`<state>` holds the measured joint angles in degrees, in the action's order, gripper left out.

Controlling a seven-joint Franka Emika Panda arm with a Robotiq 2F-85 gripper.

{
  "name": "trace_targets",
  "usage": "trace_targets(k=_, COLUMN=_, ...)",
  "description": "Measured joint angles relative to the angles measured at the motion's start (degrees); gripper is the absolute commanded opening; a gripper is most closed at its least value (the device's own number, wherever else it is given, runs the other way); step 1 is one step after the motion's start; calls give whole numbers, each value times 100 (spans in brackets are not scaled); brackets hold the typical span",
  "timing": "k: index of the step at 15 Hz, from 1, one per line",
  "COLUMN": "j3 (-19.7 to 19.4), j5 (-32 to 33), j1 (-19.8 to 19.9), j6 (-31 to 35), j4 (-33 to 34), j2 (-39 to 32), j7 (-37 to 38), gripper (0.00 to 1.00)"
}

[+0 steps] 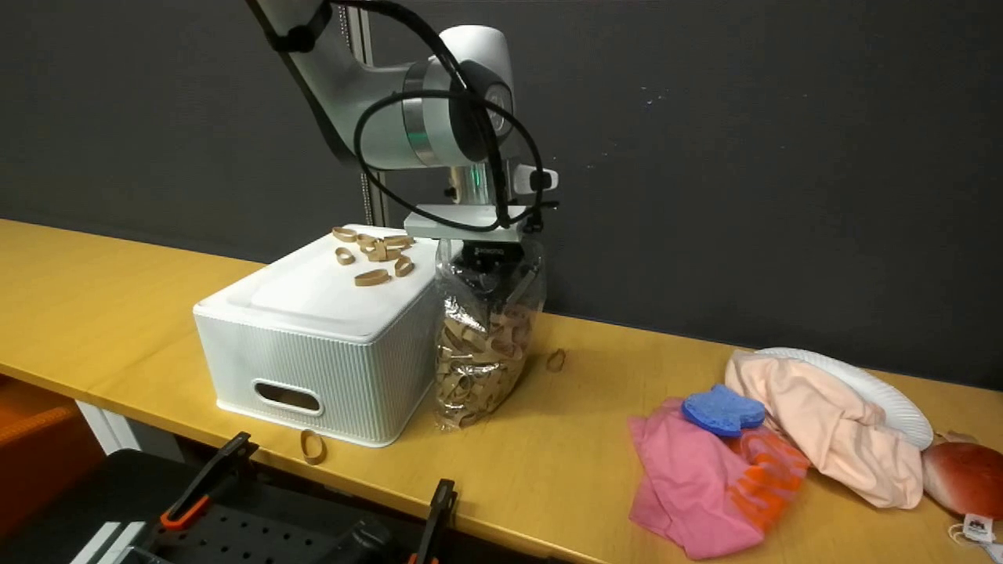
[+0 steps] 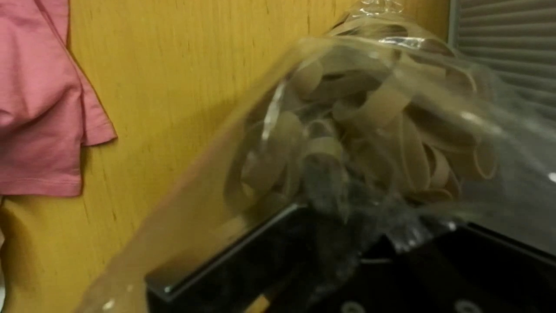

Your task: Take the rubber bands out of the plastic bag

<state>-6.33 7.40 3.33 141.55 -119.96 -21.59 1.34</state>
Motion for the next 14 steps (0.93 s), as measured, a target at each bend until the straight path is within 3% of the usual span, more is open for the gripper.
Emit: trace_targets(k=14, j3=-1, j5=57, j1=-46, j6=-149, j4=27, j2=760, j7=42, gripper=2)
